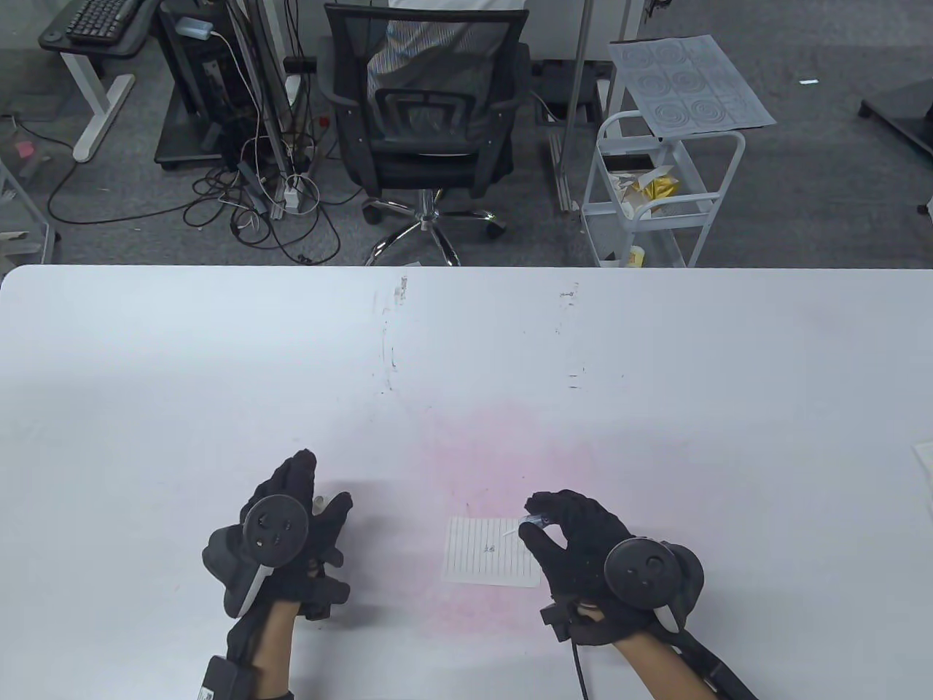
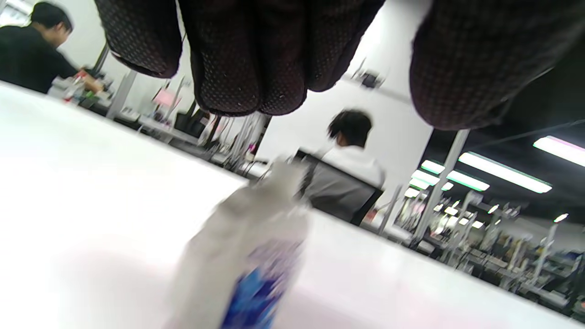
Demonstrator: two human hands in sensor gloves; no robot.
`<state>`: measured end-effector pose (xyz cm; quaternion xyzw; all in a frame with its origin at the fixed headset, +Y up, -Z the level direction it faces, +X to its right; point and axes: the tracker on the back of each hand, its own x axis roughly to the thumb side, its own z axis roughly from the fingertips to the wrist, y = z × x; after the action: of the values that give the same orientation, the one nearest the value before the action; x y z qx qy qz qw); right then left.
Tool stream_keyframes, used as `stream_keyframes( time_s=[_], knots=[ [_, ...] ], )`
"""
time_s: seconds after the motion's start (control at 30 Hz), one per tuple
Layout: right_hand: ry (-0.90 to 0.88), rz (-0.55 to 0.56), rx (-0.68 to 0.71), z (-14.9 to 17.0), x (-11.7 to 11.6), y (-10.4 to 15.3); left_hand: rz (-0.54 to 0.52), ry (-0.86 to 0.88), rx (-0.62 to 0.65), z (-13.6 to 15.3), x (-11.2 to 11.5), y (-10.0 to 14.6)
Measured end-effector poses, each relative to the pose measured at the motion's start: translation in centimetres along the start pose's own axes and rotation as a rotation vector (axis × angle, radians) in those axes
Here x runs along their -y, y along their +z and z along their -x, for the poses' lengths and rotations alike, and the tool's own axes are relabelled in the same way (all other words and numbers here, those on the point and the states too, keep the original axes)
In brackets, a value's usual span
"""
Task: Brush correction fluid to cover black text
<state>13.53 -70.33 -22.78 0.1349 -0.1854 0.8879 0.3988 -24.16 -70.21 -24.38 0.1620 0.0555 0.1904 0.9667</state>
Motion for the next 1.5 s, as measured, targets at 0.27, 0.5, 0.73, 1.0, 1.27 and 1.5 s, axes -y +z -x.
stream_keyframes(
  time_s=[0.27,0.5,0.73,1.0,1.27,1.5],
  knots=[
    [0.01,-0.01,-0.006,0.1,-0.3,-0.1,-0.051,-0.077,0.22,-5.0,-1.5,1.6],
    [0.022,-0.019,-0.004,0.0,-0.6,-0.1,0.061,-0.156,0.344,-8.2,0.4,2.7],
    [0.03,-0.024,-0.009,0.0,-0.8,-0.2,0.212,-0.22,0.41,-10.3,3.5,3.3],
    [0.045,-0.036,-0.011,0.0,-1.2,-0.3,0.4,-0.275,0.449,-11.8,6.8,3.8],
    [0.071,-0.06,-0.012,0.1,-2.0,-0.3,0.58,-0.345,0.47,-12.0,9.9,4.2],
    [0.098,-0.09,-0.018,0.3,-2.9,-0.4,0.699,-0.398,0.47,-12.2,11.6,4.5]
  ],
)
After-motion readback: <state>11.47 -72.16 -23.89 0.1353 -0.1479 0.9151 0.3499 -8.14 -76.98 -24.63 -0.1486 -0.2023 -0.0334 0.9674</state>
